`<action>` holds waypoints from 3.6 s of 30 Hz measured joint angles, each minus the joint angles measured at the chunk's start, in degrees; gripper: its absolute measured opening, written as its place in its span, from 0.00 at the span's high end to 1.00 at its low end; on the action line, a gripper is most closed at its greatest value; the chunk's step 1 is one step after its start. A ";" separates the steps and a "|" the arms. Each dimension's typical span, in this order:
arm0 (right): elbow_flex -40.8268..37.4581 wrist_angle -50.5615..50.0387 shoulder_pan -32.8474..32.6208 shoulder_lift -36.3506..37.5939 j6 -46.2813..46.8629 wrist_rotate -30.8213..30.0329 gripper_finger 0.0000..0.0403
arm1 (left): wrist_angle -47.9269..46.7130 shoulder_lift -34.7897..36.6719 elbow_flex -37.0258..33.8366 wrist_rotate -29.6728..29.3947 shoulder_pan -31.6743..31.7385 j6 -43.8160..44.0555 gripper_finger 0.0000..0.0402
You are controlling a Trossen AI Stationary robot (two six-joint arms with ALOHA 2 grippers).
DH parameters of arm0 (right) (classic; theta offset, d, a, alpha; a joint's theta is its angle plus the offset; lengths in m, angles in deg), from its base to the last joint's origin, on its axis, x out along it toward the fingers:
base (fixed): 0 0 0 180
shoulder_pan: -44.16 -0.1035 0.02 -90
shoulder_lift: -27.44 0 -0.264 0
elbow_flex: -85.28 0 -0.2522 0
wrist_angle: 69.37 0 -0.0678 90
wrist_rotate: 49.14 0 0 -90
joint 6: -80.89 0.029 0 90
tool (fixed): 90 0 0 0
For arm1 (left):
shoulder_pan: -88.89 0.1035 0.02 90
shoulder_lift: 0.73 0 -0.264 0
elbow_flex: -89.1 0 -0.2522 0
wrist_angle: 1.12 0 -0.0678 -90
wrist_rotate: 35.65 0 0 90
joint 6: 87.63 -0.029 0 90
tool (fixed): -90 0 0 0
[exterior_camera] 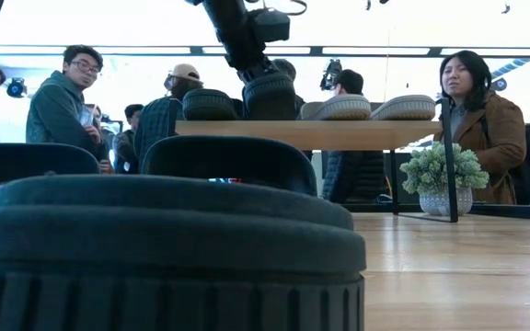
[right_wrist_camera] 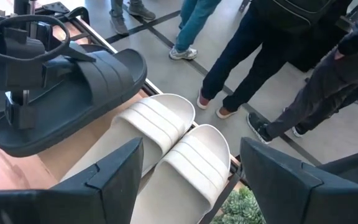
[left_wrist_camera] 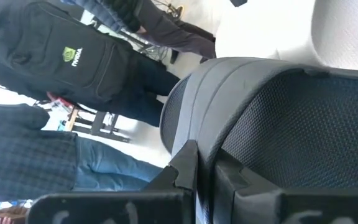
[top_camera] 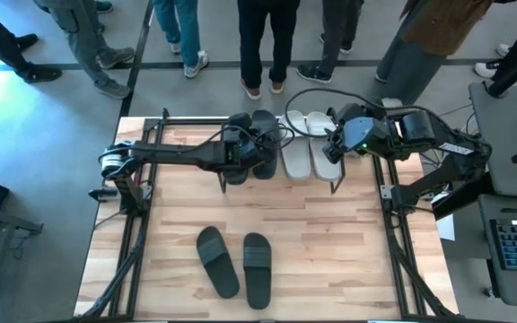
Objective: Pick and place slides into the shelf
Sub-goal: Put the black slide on the shelf, then adjust the slides on the shelf
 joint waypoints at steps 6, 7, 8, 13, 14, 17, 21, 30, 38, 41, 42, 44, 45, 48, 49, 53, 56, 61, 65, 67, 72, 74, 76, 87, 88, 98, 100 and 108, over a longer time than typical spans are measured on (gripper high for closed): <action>-0.85 0.00 0.00 0.00 -0.01 0.11 0.36 | -0.83 -0.65 -0.04 1.68 0.48 0.00 1.00; -1.14 0.02 0.00 0.00 -0.01 0.18 0.36 | -1.00 -0.75 -0.05 1.85 0.63 0.00 1.00; -1.52 0.01 0.00 0.00 -0.02 0.29 0.36 | -1.40 -0.85 -0.11 2.41 0.86 -0.17 1.00; -3.47 0.06 0.00 -0.02 -0.85 0.50 0.36 | -1.64 -1.12 -0.11 3.94 1.37 -0.15 1.00; -3.66 0.09 -0.01 -0.02 -0.91 0.52 0.36 | -1.56 -1.15 -0.11 3.95 1.37 -0.17 0.99; -3.99 0.30 0.00 -0.02 -1.86 0.52 0.36 | -1.34 -1.15 -0.11 4.43 1.49 -0.17 0.95; -4.07 1.07 0.00 -0.02 -3.90 0.49 0.36 | -1.44 -1.15 -0.15 5.21 1.61 -0.17 0.83; -4.07 0.99 0.00 -0.02 -5.87 0.30 0.36 | -2.73 0.19 -0.24 5.22 1.46 -0.24 0.53; -4.07 0.88 0.21 -0.02 -6.51 3.05 0.36 | -5.44 2.32 -0.24 4.99 1.18 -0.24 0.40; -4.28 1.00 0.76 -0.88 -7.14 3.77 0.36 | -6.47 3.16 -0.16 5.31 0.60 -0.21 0.40; -4.34 1.19 1.31 -1.35 -8.31 3.99 0.37 | -6.33 3.49 -0.09 5.56 0.42 -0.20 0.40; -4.53 2.46 2.29 -3.25 -13.05 4.14 0.38 | -6.29 4.27 -0.09 7.02 0.24 0.04 0.40; -4.69 3.93 2.77 -4.02 -16.34 4.39 0.39 | -6.25 4.69 -0.09 8.15 0.21 0.85 0.40; -5.86 8.45 4.00 -6.72 -28.28 4.58 0.41 | -6.21 5.36 -0.09 11.84 0.26 3.05 0.40; -6.56 10.10 4.42 -7.43 -31.75 4.64 0.42 | -6.29 5.56 -0.09 12.43 0.30 3.58 0.40; -10.30 16.55 6.43 -9.00 -39.98 9.02 0.44 | -6.25 5.76 -0.09 13.01 0.93 4.26 0.40; -14.36 21.78 8.21 -8.78 -43.97 10.70 0.44 | -6.27 5.67 -0.10 15.35 1.60 4.31 0.40; -19.46 29.67 11.20 -8.08 -48.74 12.09 0.44 | -6.26 5.17 -0.20 16.16 2.51 4.31 0.40; -21.98 29.59 12.84 -8.21 -49.63 14.04 0.44 | -7.32 5.16 -0.24 17.28 2.78 4.33 0.40; -23.07 29.62 12.82 -8.22 -50.55 14.08 0.44 | -8.02 5.38 -0.29 18.80 2.73 4.36 0.40; -27.19 34.23 13.14 -8.21 -54.48 14.46 0.44 | -7.89 5.87 -0.45 21.57 2.83 4.31 0.40; -28.78 37.44 13.78 -8.21 -54.91 14.25 0.44 | -7.83 5.87 -0.70 21.60 2.95 4.31 0.40; -29.78 39.59 14.83 -8.20 -54.94 14.19 0.44 | -7.82 5.87 -1.10 21.60 3.16 4.31 0.40; -30.45 42.01 20.47 -8.24 -55.45 18.16 0.51 | -6.35 5.91 -3.15 21.62 3.84 4.35 0.40; -30.45 42.04 20.63 -8.36 -55.57 18.21 0.53 | -5.87 5.91 -3.15 21.64 3.92 4.37 0.40; -30.45 42.36 21.24 -11.33 -56.03 19.36 0.71 | -5.18 5.91 -3.19 21.83 4.70 4.37 0.40; -30.44 42.32 21.24 -11.34 -55.98 19.07 0.75 | -5.11 5.91 -3.30 21.84 4.81 4.41 0.40; -30.38 39.20 21.22 -10.66 -53.57 16.51 0.93 | -3.71 5.94 -3.85 23.50 5.48 5.82 0.40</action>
